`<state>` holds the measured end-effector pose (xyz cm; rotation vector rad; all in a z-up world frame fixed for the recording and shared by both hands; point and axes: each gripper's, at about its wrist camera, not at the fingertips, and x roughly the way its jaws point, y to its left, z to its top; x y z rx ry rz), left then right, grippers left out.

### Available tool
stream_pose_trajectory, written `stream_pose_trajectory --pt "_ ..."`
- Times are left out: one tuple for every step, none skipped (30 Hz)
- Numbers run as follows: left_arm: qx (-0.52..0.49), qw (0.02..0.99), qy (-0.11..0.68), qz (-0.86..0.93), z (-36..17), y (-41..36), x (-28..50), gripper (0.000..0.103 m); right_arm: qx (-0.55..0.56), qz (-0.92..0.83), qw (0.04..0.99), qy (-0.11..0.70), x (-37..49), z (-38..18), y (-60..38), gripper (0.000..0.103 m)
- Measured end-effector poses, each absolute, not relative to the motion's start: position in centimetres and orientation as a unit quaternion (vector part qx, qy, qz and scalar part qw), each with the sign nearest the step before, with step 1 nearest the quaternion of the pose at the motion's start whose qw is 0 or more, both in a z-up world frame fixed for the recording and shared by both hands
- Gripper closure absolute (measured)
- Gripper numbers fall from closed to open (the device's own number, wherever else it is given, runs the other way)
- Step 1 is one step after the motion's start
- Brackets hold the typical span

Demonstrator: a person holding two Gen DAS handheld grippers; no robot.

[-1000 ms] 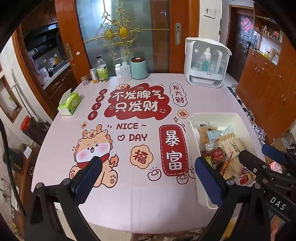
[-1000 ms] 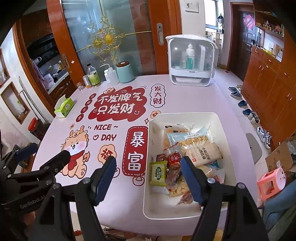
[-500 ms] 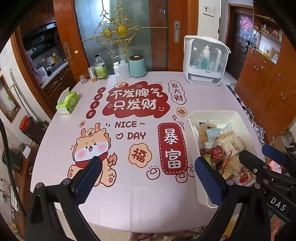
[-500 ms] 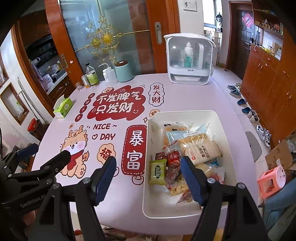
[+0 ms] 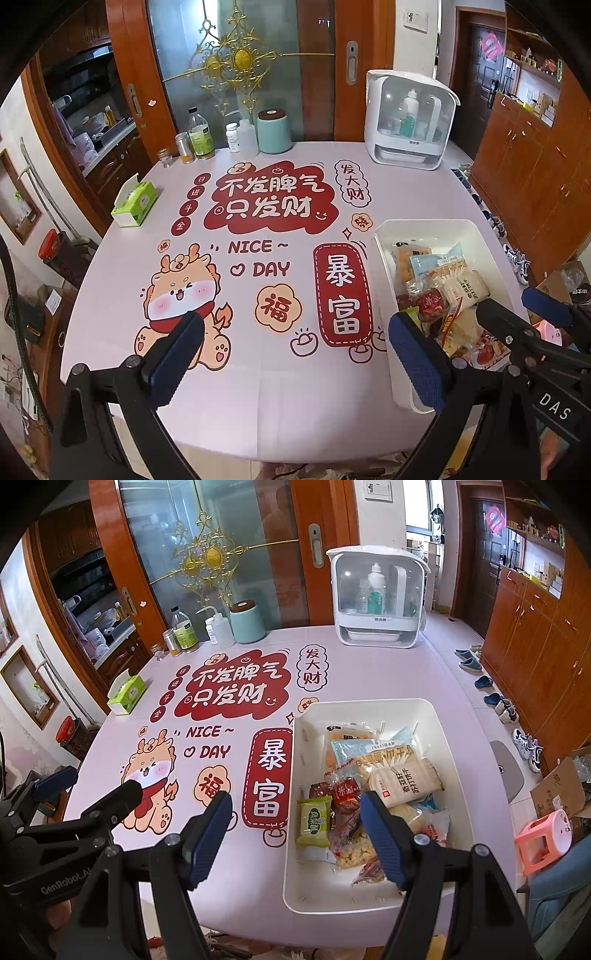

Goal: Organize snacks

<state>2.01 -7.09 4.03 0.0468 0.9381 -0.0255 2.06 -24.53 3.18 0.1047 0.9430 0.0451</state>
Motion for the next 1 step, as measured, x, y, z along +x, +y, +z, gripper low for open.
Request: stream_pose_trajectory --pt "0.023 0.892 0.452 -0.013 4.03 -7.07 2.01 0.003 0.051 0.022 0.889 0.454 2.07 3.16 -24.52 0.030"
